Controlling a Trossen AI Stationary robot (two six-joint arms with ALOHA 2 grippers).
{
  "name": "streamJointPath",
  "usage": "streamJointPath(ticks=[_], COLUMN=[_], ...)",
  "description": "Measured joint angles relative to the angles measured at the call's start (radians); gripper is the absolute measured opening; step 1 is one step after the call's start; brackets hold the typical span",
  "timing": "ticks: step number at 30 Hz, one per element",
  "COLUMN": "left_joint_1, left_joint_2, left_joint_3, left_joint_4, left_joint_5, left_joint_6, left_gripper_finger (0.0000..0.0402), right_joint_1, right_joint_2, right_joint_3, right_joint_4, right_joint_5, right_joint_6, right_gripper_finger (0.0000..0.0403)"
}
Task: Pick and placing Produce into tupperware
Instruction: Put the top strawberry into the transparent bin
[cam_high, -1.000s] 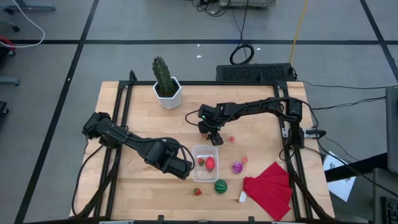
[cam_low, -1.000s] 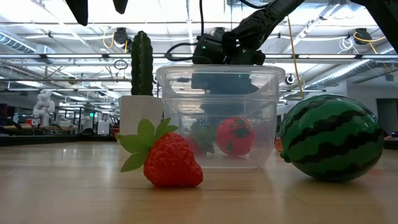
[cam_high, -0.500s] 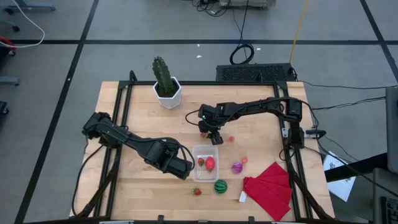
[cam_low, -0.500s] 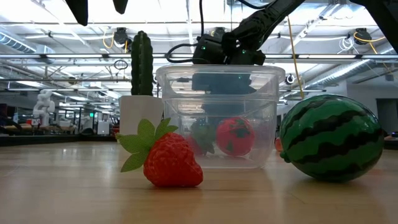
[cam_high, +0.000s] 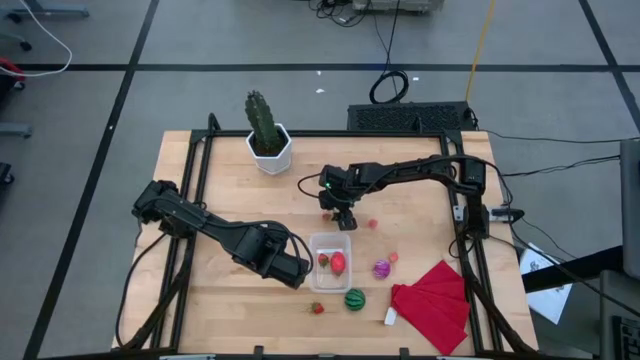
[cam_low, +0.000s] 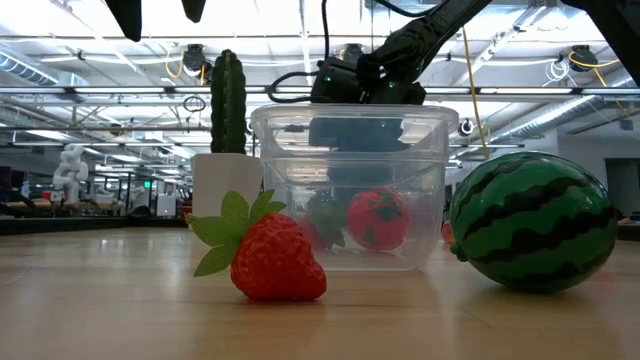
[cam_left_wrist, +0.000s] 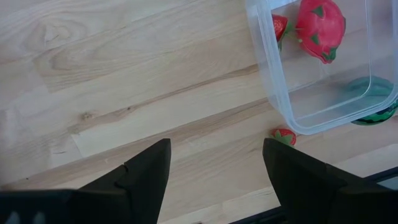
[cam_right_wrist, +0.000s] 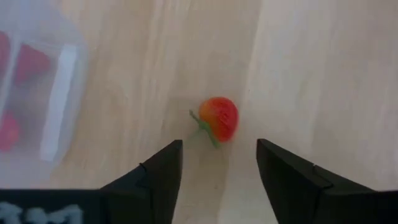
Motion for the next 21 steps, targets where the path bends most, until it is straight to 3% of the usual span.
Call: streamJointPath(ticks=[5, 21], left_joint_1=[0.000, 0.005], left_joint_2=[0.000, 0.000], left_joint_3=[0.000, 0.000], left_joint_4=[0.000, 0.000], left_joint_5=[0.000, -0.002], left_joint_6=[0.003, 0.003], left_gripper_finger=[0.0257, 0.0258], right_joint_1=[0.001, 0.043], right_joint_2=[0.000, 0.000], right_joint_3=[0.000, 0.000], right_joint_4=[-0.002, 0.042], right_joint_5=[-0.001, -0.006], right_joint_6=[-0.007, -0.056], right_gripper_finger=[0.0224, 0.0225])
